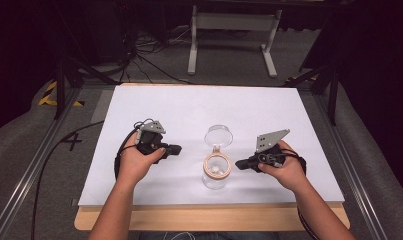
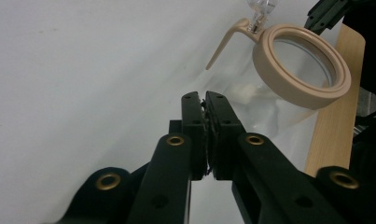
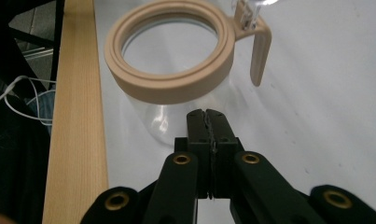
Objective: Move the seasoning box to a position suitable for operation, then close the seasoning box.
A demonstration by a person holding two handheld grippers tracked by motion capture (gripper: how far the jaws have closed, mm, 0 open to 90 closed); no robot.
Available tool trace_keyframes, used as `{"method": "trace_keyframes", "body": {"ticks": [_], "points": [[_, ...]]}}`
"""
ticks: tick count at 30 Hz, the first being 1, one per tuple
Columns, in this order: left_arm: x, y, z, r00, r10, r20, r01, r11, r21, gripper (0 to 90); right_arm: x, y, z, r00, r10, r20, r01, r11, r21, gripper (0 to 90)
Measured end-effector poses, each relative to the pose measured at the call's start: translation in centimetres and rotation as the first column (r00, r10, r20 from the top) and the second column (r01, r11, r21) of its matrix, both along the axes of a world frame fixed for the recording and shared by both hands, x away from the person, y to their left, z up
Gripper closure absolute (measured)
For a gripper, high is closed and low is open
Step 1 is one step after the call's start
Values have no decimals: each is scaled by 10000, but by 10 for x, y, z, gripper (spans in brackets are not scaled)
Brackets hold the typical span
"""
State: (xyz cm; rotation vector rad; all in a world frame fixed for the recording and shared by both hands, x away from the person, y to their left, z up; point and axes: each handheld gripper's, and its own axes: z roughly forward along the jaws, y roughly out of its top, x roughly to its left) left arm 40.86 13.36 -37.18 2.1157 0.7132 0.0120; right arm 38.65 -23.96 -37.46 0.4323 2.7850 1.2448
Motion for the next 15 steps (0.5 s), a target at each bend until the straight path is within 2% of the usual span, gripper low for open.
{"method": "trace_keyframes", "body": {"ticks": [4, 5, 8, 12, 14, 15], "points": [[3, -5, 7, 9994, 101, 318, -100, 9999, -5, 896, -2, 0, 4, 9999, -86, 71, 85, 9999, 124, 900], [4, -6, 8, 9992, 65, 388, -66, 10000, 35, 897, -4, 2, 9, 9997, -162, 168, 156, 9992, 372, 900], [10, -13, 11, 9987, 16, 500, -16, 10000, -14, 897, -7, 5, 14, 9991, -279, 310, 258, 9974, 674, 900], [18, -20, 14, 9986, -67, 525, 83, 9995, -297, 895, -10, 11, 16, 9991, -348, 261, 321, 9948, 963, 900], [22, -24, 17, 9988, -94, 485, 108, 9995, -294, 894, -12, 14, 16, 9989, -427, 199, 404, 9936, 1055, 900], [23, -27, 18, 9982, -104, 591, 125, 9993, -353, 894, -12, 14, 16, 9987, -478, 169, 456, 9927, 1115, 900]]}}
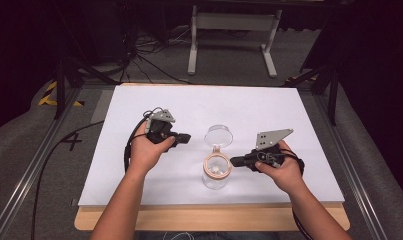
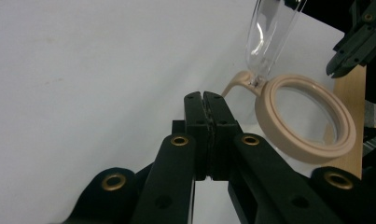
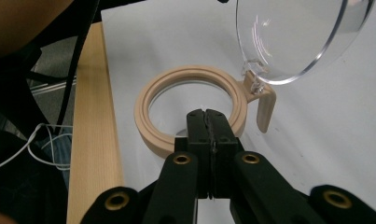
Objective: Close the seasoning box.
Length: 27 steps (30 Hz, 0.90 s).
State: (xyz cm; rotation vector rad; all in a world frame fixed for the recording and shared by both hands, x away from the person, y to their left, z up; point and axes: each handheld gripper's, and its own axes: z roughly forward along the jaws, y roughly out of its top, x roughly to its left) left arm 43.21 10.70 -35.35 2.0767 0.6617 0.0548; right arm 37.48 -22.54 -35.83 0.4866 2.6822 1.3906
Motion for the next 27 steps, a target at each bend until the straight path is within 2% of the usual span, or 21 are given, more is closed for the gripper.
{"method": "trace_keyframes", "body": {"ticks": [5, 9, 14, 23, 27], "points": [[7, -14, 5, 10000, -93, 4, 93, 9997, -215, 890, 0, 3, -2, 9993, -370, -22, 370, 9984, 426, 900], [12, -23, 10, 9996, -218, 187, 223, 9994, -262, 881, 0, 6, -4, 9987, -504, 56, 502, 9978, 430, 900], [10, -38, 15, 9957, -504, 772, 535, 9978, -393, 873, -1, 9, -3, 9979, -611, 197, 598, 9962, 626, 900], [0, -38, 21, 9929, -681, 974, 728, 9963, -465, 864, -1, 12, -1, 9973, -720, 162, 703, 9937, 878, 900], [-9, -37, 23, 9897, -1037, 983, 1082, 9933, -416, 858, -2, 13, -1, 9974, -690, 185, 671, 9940, 864, 900]]}}
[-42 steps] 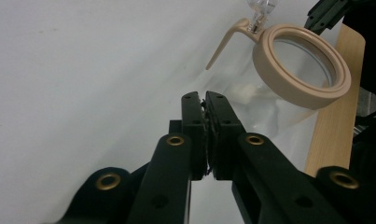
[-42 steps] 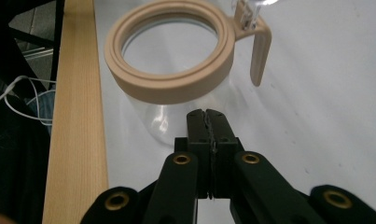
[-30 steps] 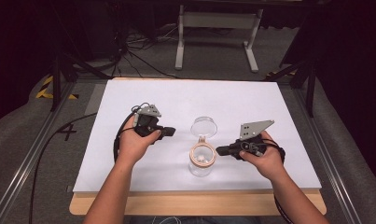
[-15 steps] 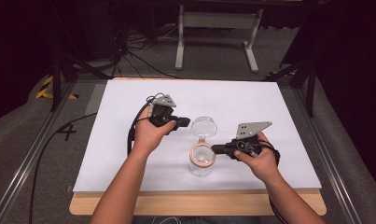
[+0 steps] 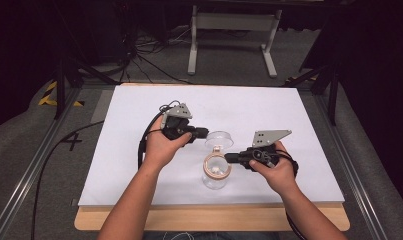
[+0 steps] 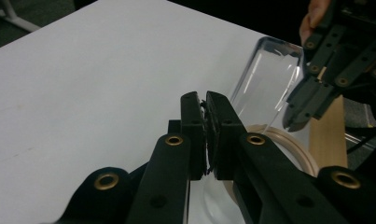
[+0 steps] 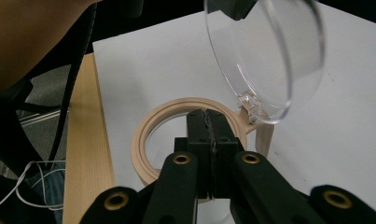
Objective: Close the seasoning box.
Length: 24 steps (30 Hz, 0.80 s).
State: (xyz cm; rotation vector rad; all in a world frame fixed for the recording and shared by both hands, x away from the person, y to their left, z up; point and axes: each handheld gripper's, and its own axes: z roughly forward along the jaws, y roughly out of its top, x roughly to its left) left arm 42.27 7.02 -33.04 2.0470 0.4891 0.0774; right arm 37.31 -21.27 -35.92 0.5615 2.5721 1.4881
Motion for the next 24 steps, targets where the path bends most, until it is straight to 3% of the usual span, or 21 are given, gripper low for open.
{"method": "trace_keyframes", "body": {"ticks": [15, 24], "points": [[-26, 23, 1, 9998, 172, -128, -169, 9997, 202, 820, -5, 0, 1, 9990, 348, -293, -354, 9992, -187, 900], [-42, 45, 2, 9975, 250, -663, -212, 9981, 576, 802, -6, 1, -1, 9923, 804, -943, -876, 9934, -746, 900]]}}
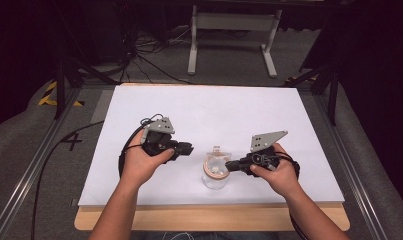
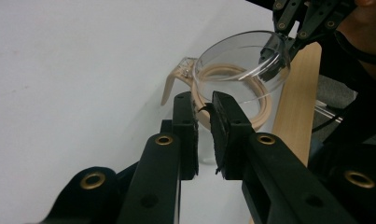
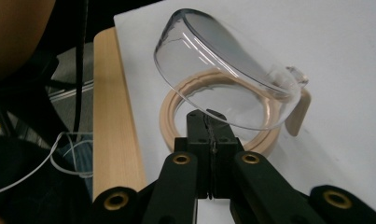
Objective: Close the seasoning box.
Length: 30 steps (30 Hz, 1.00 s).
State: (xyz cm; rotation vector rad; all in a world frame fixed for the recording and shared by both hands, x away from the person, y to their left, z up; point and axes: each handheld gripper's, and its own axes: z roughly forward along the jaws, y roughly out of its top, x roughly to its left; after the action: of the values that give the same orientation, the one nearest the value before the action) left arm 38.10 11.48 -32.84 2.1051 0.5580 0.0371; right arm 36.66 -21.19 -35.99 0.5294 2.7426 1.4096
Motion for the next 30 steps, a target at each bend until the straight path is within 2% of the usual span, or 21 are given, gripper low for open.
{"method": "trace_keyframes", "body": {"ticks": [7, 9, 16, 19, 25, 30], "points": [[-5, 3, -1, 9999, 69, -157, -62, 9988, 493, 782, -2, 1, 2, 9993, 346, -138, -350, 9989, -305, 900], [-6, 2, -2, 9996, 117, -238, -101, 9977, 666, 776, -2, 0, 2, 9983, 482, -327, -498, 9975, -509, 900], [-8, 1, -4, 9990, 8, -436, 27, 9967, 806, 775, -1, -1, 2, 9959, 651, -627, -702, 9941, -831, 900], [-7, 3, -4, 9986, -154, -507, 211, 9932, 1144, 754, 0, -2, 2, 9942, 701, -810, -782, 9917, -1023, 900], [-8, 6, -6, 9980, -4, -629, 70, 9945, 1041, 751, 1, -4, 2, 9909, 847, -1045, -998, 9838, -1492, 900], [-10, 11, -6, 9982, 248, -542, -191, 9943, 1046, 728, 2, -7, 10, 9945, 736, -746, -810, 9915, -1018, 898]]}}
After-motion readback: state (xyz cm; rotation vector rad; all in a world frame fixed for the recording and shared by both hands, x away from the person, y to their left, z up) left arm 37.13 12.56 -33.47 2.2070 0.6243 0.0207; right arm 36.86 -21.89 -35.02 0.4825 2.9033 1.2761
